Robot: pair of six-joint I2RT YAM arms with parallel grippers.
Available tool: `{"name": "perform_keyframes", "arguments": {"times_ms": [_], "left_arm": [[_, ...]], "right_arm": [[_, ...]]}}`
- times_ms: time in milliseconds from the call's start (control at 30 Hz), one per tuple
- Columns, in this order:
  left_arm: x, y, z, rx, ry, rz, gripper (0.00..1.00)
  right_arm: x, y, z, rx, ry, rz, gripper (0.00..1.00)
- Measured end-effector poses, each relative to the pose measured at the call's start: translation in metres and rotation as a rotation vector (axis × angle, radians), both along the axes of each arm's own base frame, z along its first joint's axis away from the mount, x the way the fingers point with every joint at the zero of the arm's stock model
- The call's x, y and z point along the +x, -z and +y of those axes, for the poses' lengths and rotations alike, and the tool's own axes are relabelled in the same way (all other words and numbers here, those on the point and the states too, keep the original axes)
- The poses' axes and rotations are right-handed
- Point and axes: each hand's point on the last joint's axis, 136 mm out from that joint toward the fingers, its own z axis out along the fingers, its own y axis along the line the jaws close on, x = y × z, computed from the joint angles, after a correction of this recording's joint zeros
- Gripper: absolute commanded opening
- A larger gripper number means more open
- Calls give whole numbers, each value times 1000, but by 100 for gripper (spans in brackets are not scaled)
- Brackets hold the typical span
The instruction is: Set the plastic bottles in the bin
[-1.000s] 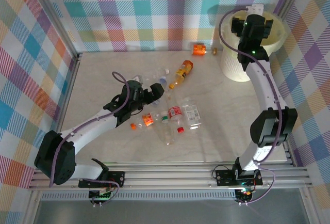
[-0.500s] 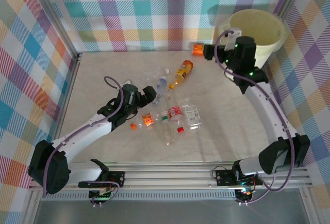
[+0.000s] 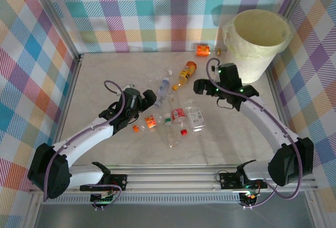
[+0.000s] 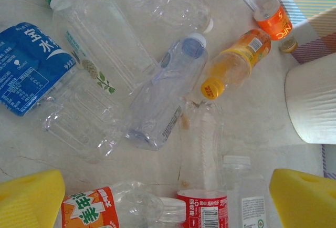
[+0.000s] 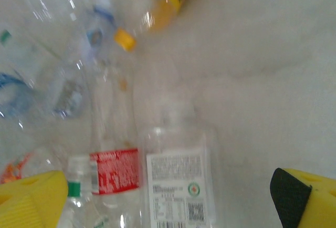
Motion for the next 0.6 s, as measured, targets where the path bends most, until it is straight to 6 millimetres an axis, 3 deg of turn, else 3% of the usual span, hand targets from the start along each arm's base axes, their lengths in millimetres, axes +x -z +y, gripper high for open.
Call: {"name": "perform_keyframes", "arguments": {"times_ms": [133,367,600], "left_arm": [[1,0,1,-9,-8,4,100],[1,4,-1,-9,-2,15,100],[1,8,0,-6,-1,27,100]], "right_arm": [[-16,35,8,-60,-39,130,100],[-36,81,12,-118,-86,319,100],[-47,113,18,-185,-113,435,100]]}}
